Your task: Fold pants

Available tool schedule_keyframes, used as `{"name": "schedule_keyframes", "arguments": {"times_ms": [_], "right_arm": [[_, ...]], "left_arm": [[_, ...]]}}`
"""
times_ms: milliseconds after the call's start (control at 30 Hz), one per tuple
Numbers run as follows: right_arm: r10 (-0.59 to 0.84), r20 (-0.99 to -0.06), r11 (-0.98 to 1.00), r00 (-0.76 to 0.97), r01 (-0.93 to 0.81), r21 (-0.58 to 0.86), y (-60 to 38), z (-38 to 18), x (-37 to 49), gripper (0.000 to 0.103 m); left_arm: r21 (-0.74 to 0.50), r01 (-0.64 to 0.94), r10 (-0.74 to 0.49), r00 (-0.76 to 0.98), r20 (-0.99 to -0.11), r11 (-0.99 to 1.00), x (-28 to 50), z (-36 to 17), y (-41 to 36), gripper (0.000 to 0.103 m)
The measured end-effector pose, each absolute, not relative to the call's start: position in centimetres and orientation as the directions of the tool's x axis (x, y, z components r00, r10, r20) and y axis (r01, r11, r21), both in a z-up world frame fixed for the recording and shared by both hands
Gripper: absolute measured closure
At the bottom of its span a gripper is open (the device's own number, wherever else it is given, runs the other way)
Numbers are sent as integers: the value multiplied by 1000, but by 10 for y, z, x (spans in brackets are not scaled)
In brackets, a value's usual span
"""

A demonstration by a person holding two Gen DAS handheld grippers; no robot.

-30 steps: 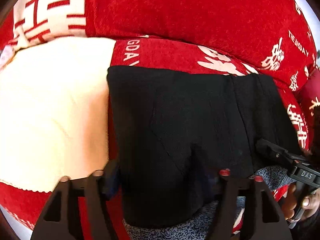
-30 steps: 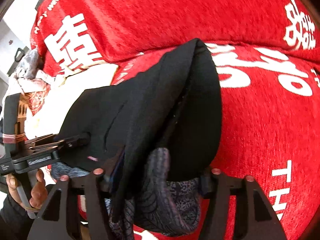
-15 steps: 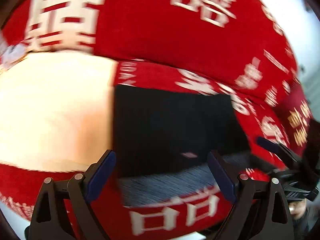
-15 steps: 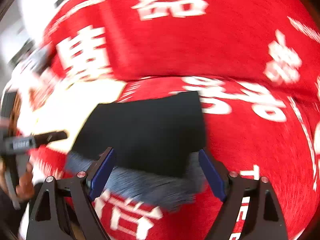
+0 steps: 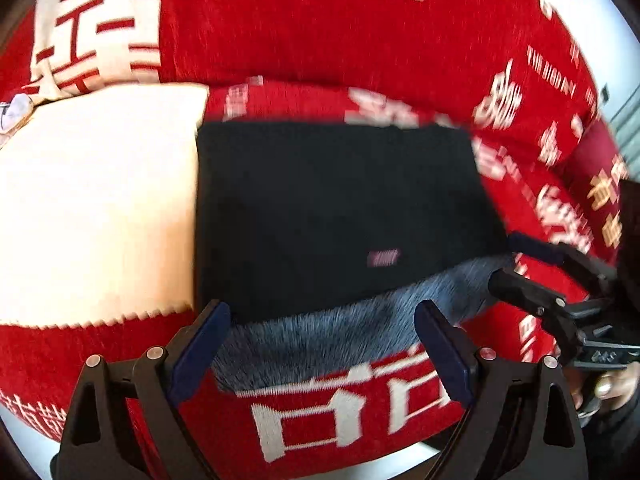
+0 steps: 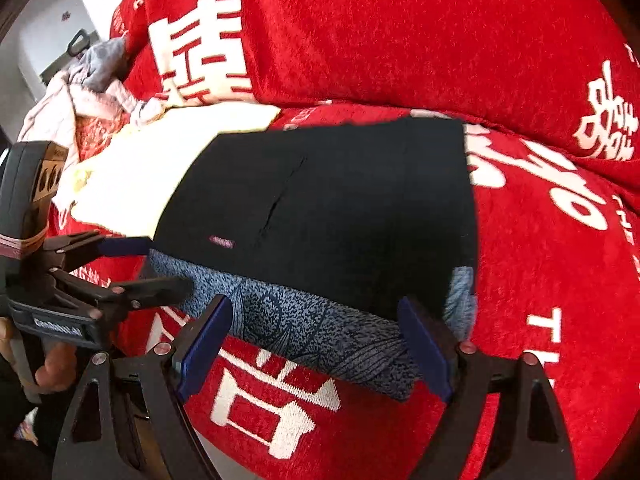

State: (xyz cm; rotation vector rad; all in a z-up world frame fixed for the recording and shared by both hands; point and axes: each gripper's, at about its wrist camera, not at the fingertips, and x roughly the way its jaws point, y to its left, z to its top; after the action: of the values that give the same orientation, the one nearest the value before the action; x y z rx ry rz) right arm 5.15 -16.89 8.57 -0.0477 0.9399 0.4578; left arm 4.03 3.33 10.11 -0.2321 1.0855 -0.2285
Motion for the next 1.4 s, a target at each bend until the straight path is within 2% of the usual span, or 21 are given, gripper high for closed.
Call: {"name": "schedule_keyframes", "arguments": {"times_ms": [167, 433, 600, 733, 867, 933, 1133, 1267, 1333, 1400], "right_arm": [[317, -752, 931, 578, -341, 130, -174, 119, 90, 16], [318, -813, 924, 488, -351, 151, -140, 100, 173, 16], [284, -853, 934, 438, -327, 143, -140, 72, 202, 16], [243, -891, 949, 384, -282, 137, -148, 46, 211, 14], [200, -891, 952, 407, -294, 80, -142, 49, 206, 11], [183, -871, 952, 456, -304, 41, -139, 66, 193, 11], [209, -800, 935, 562, -355, -5, -138, 107, 111, 10], [212, -811, 919, 545, -394, -25, -136, 90, 64, 9], [231, -836, 915, 497, -404, 12, -139, 70, 53, 9], [232, -839, 915, 492, -403, 17, -143, 55, 49, 9]], "left_arm": [[-220, -14, -187, 477, -859, 975, 89, 126, 43, 10], [-67, -191, 0, 330, -944, 979, 179, 88, 50, 10], [-80, -225, -18, 267, -964, 971, 192, 57, 66, 9], [-97, -236, -31, 268, -963, 967, 191, 45, 67, 1], [-106, -242, -38, 269, -962, 965, 189, 50, 72, 0], [-69, -225, 2, 301, -954, 972, 178, 66, 70, 0], [-90, -166, -14, 409, -912, 982, 106, 105, 57, 0], [-99, -141, -37, 390, -920, 985, 70, 95, 42, 0], [-69, -141, -16, 346, -938, 988, 63, 75, 35, 0], [-106, -159, -47, 338, -940, 982, 60, 64, 36, 0]]}}
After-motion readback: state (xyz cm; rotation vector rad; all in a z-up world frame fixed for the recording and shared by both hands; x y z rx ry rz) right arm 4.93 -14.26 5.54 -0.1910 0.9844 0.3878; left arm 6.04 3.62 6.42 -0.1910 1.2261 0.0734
